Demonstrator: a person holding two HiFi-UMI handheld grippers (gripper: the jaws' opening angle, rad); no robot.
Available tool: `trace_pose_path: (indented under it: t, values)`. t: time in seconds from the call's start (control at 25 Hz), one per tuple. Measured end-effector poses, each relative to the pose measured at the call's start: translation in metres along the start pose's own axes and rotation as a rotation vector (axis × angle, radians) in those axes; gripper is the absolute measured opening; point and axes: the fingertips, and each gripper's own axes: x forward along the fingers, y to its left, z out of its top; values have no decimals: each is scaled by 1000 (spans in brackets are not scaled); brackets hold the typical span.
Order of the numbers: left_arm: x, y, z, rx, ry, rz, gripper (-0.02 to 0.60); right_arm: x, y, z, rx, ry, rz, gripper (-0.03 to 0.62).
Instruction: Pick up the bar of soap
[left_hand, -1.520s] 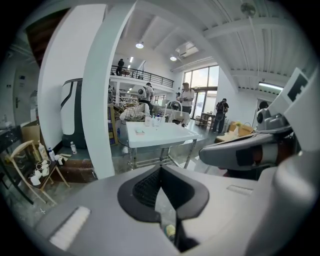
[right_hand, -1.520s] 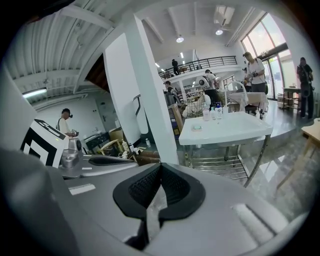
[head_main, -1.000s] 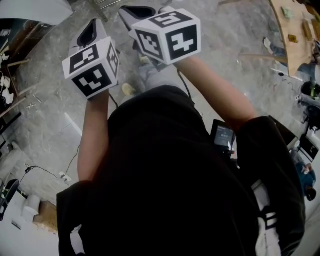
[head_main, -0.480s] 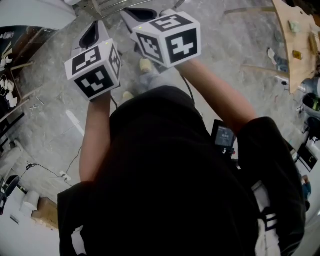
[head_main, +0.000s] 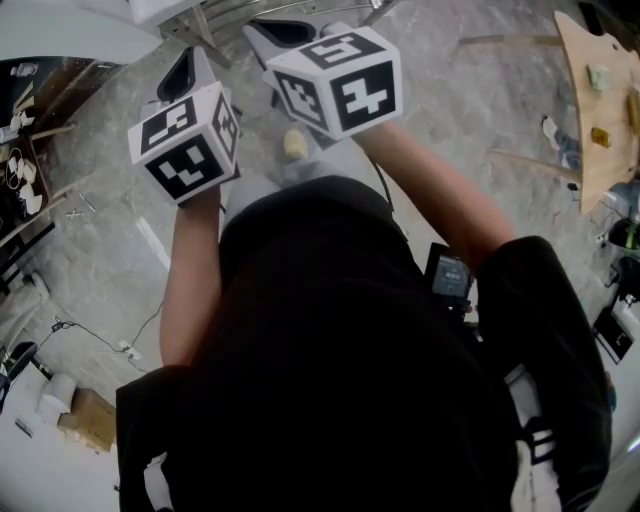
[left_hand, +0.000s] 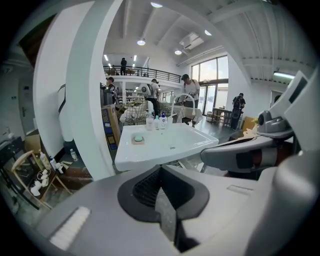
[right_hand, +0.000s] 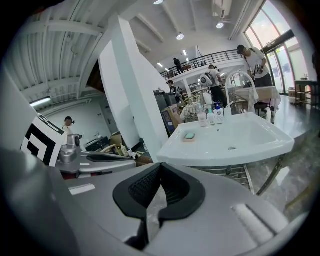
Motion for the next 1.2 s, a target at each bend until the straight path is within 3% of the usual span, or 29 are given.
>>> trace_pose_path:
  t: [0.6, 1.2]
  values:
    - [5, 3, 21, 10, -29, 31, -3, 6, -10, 12, -26, -7, 26, 12]
    - [49, 35, 44, 6, -38, 2, -3, 60, -17, 37, -48, 12, 6, 12]
